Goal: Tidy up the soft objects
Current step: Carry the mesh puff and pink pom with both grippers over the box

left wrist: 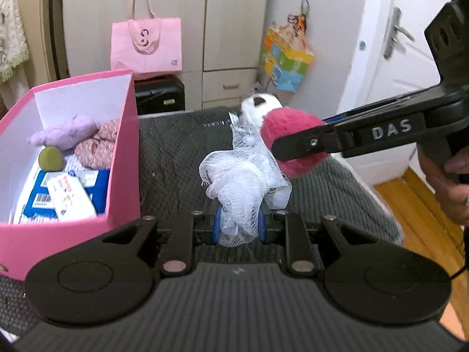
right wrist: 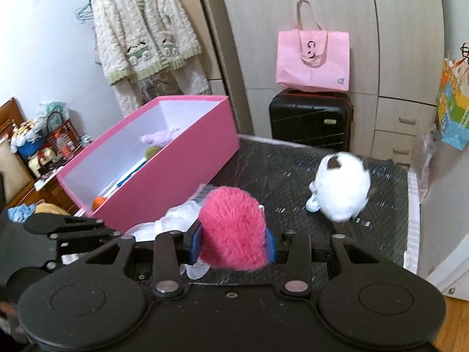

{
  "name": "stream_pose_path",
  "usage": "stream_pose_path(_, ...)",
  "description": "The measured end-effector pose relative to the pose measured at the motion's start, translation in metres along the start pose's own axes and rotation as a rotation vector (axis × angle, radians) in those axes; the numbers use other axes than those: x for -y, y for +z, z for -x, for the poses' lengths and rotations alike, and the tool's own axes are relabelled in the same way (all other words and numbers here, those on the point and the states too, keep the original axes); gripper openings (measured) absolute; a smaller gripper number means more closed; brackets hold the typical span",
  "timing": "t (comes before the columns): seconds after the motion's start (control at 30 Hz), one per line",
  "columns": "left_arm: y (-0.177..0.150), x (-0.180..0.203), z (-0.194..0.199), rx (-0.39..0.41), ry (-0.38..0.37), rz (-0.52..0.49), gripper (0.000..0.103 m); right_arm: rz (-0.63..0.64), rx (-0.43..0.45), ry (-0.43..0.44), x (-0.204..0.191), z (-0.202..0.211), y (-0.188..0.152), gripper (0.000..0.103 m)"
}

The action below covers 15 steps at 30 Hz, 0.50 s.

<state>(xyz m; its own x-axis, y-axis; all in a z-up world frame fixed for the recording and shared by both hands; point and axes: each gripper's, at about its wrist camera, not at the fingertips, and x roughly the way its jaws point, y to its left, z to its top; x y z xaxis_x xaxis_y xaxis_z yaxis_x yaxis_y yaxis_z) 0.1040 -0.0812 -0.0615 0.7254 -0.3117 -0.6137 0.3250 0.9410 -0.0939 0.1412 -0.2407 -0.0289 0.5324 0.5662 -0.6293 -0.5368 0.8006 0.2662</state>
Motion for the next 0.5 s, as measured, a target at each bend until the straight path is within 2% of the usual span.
stream_pose_path(0.3, -0.021, -0.016, 0.035, -0.085, -0.074, -0.019, 0.022, -0.018, -0.051, 0.090, -0.029, 0.014, -0.028, 0.046)
stream_pose_path(0.5, -0.031, -0.042, 0.056, -0.166, -0.152, 0.048, 0.022, -0.020, -0.102, 0.164, -0.050, 0.011, -0.034, 0.046)
